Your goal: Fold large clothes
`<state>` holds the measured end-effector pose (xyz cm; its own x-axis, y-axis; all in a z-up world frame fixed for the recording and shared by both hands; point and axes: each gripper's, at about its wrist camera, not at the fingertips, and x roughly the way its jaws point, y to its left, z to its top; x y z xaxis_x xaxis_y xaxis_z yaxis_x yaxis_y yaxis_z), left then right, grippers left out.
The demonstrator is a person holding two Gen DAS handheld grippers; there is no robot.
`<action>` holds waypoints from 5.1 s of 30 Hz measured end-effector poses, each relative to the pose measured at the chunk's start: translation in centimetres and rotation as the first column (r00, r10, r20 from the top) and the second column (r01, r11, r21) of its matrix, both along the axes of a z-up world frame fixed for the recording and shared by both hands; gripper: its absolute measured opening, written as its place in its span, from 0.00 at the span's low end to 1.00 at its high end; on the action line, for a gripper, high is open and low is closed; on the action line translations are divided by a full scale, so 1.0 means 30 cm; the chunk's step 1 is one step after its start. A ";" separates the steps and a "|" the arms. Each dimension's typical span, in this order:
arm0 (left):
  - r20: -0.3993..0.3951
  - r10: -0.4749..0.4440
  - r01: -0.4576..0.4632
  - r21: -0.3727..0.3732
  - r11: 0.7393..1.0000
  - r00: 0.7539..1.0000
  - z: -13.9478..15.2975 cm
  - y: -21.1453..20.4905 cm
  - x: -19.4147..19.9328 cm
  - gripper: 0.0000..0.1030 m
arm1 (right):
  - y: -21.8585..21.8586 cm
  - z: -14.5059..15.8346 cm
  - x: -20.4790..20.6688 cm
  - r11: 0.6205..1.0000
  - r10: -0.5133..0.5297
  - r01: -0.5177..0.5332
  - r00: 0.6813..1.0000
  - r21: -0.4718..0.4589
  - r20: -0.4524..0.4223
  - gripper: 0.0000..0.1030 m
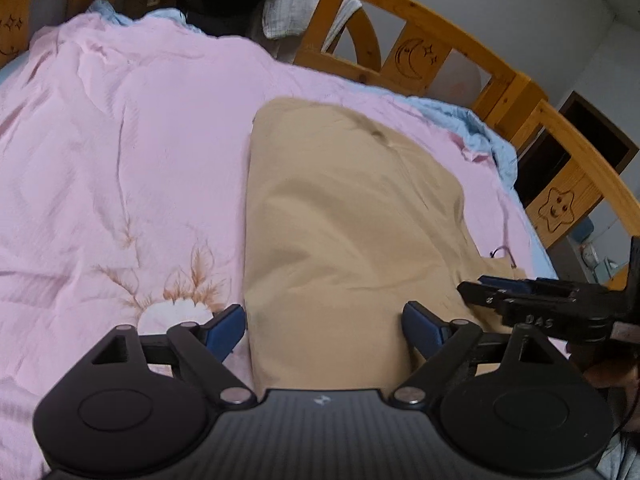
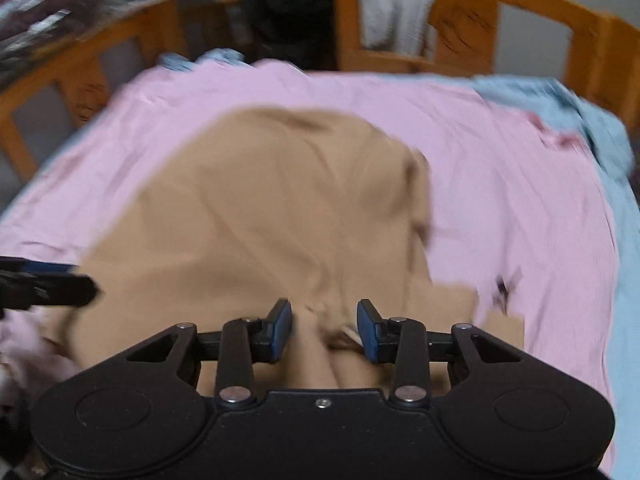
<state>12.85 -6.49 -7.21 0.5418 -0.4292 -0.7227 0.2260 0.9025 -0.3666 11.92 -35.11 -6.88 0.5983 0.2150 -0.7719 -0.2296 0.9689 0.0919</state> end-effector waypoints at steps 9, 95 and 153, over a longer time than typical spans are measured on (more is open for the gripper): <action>-0.024 0.016 -0.016 0.000 1.000 1.000 -0.035 -0.004 0.007 0.86 | 0.029 -0.063 -0.004 0.997 0.022 -0.021 1.000 -0.071 0.002 0.38; -0.161 -0.132 0.074 -0.325 0.943 0.978 -0.164 0.122 0.322 0.80 | -0.317 -0.171 0.221 0.837 -0.036 0.088 0.994 0.540 -0.106 0.78; -0.104 -0.068 0.078 0.087 0.993 0.992 0.135 -0.123 0.234 0.48 | -0.188 0.004 0.096 0.871 -0.132 0.158 0.987 0.464 -0.087 0.11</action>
